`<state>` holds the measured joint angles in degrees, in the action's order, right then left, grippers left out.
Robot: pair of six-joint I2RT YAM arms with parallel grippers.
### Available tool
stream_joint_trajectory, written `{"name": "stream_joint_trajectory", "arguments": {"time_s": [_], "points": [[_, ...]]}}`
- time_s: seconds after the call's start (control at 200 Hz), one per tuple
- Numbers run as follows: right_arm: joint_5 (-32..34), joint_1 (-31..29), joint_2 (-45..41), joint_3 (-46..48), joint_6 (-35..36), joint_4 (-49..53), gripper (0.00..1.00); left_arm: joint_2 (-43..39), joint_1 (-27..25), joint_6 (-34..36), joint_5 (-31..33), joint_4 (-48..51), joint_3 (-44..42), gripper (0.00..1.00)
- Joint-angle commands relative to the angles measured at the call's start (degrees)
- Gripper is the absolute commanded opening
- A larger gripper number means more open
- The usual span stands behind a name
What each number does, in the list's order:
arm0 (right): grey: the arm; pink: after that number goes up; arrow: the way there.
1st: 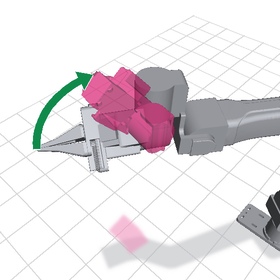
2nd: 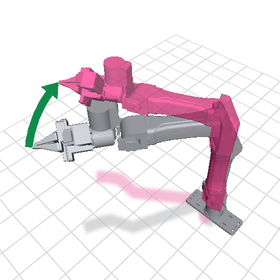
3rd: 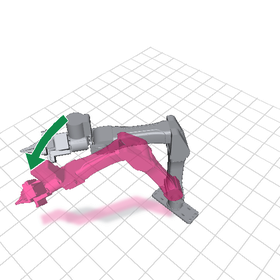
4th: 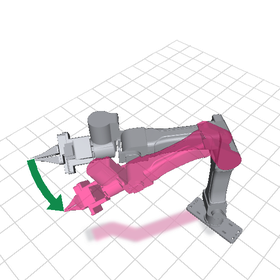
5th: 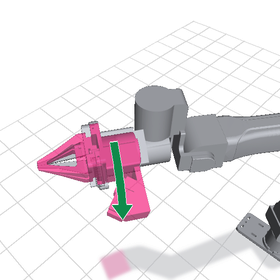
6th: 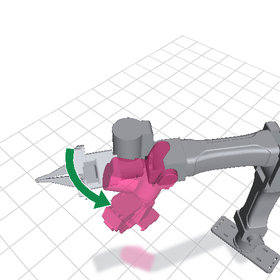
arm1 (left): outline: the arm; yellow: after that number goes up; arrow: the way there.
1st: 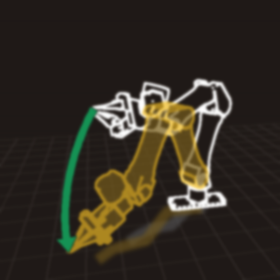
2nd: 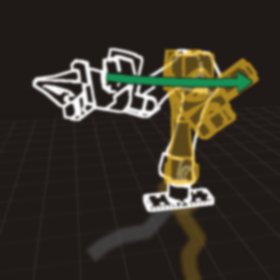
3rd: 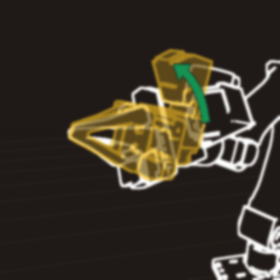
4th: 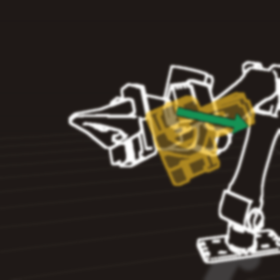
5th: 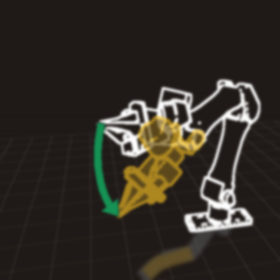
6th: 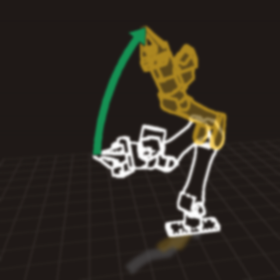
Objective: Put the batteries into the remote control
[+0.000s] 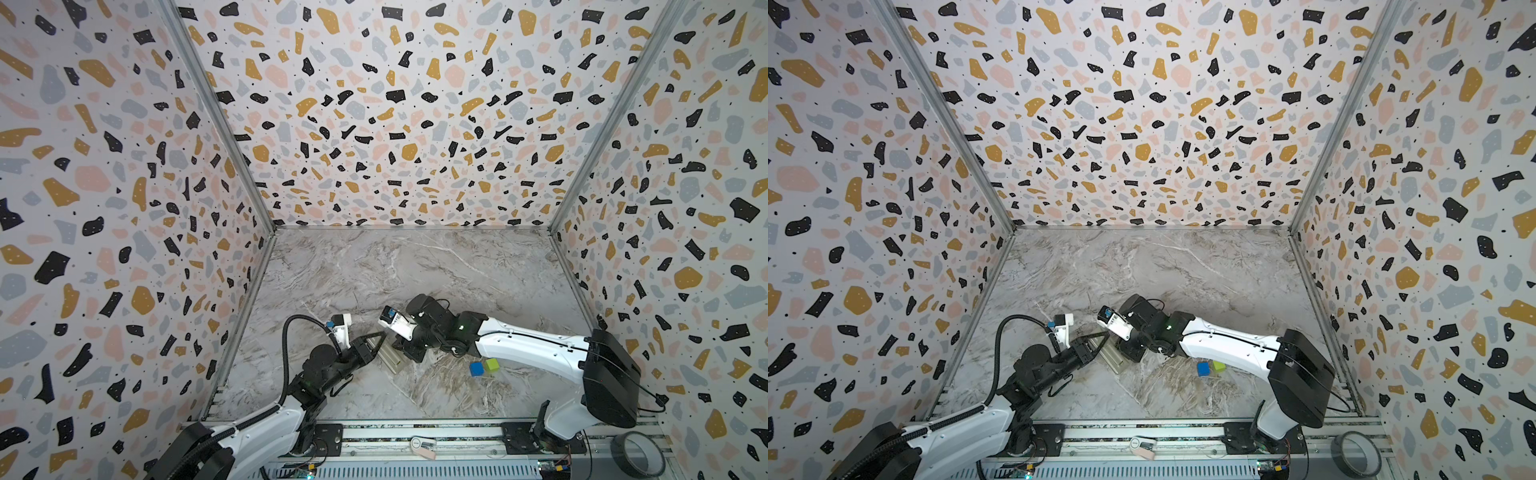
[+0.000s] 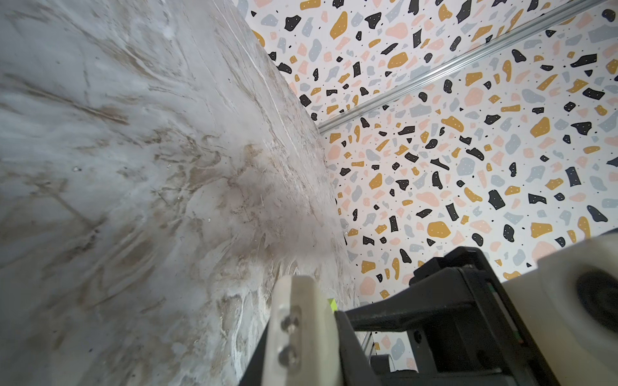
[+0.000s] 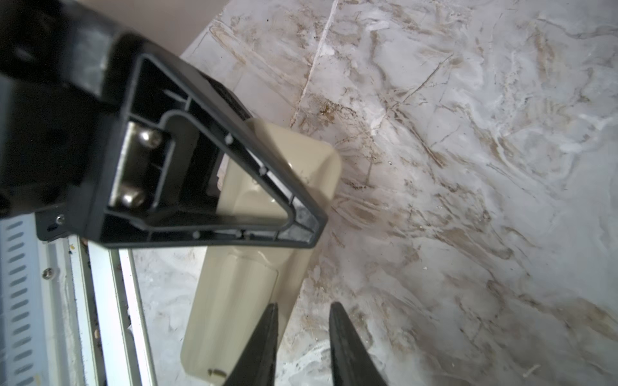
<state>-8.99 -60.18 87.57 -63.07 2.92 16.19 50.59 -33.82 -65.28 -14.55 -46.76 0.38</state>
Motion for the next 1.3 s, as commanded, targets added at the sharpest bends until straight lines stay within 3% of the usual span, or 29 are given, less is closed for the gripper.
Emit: {"name": "stream_joint_trajectory", "arguments": {"time_s": [0.0,0.315,0.831,1.297], "points": [[-0.47,-0.76,-4.69,0.1,1.16,1.32,0.3,-0.18,-0.2,0.63,-0.66,-4.78,-0.72,0.0],[-1.49,-3.18,-4.36,3.02,0.26,0.47,0.34,0.0,-0.2,0.59,-0.92,-4.74,-0.31,0.0],[0.73,-2.32,-1.2,4.1,-0.29,0.21,0.32,-0.58,-0.19,0.5,-1.19,-4.59,-0.12,0.0],[-1.25,-0.6,3.86,5.14,0.16,-4.0,0.32,-0.51,-0.19,-0.95,-1.59,-5.99,0.31,0.0]]}}
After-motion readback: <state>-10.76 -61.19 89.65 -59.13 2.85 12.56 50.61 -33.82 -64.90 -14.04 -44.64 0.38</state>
